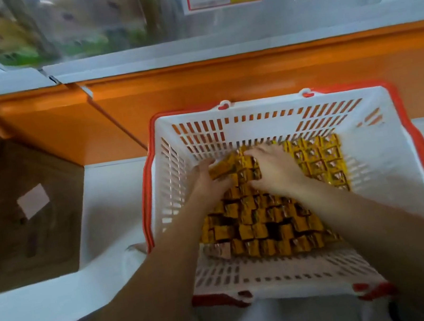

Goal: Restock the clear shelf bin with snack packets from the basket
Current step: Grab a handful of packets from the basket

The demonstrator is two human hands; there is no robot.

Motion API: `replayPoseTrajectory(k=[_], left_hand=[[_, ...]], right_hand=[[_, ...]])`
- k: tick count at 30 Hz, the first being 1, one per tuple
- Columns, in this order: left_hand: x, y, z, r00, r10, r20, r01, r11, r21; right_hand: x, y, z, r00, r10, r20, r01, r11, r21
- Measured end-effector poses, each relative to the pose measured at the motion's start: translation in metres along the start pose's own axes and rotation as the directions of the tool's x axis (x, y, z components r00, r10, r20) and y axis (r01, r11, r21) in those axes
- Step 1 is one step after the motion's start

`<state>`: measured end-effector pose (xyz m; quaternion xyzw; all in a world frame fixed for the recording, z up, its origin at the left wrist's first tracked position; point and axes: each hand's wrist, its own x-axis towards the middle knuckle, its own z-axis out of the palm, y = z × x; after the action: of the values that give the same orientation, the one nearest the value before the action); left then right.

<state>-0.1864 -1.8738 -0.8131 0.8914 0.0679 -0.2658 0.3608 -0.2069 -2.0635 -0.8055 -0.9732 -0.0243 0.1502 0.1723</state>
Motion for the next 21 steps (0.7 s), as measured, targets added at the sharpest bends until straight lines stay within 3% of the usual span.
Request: replayPoseTrajectory(k=[4, 7, 14, 18, 21], left_hand=[[0.015, -0.005, 0.013, 0.990, 0.107, 0.092, -0.105, 0.994, -0.030], [0.021, -0.010, 0.019, 0.991, 0.038, 0.127, -0.048, 0.996, 0.073], [0.023, -0.011, 0.012, 0.998, 0.043, 0.043, -0.034, 0.981, -0.191], [0.019, -0.004, 0.013, 0.990, 0.122, 0.066, -0.120, 0.992, -0.035], [0.019, 0.000, 0.011, 0.978, 0.114, 0.176, -0.097, 0.990, -0.105]], right_hand=[[0.010, 0.006, 0.008, 0.999, -0.049, -0.001, 0.049, 0.996, -0.079], [0.016, 0.008, 0.008, 0.997, -0.076, -0.012, 0.075, 0.992, -0.099], [0.011, 0.010, 0.004, 0.992, -0.047, -0.119, 0.048, 0.999, 0.000], [0.001, 0.019, 0.000, 0.994, -0.023, -0.111, 0.036, 0.992, 0.119], [-0.002, 0.022, -0.002, 0.996, -0.017, -0.093, 0.033, 0.985, 0.172]])
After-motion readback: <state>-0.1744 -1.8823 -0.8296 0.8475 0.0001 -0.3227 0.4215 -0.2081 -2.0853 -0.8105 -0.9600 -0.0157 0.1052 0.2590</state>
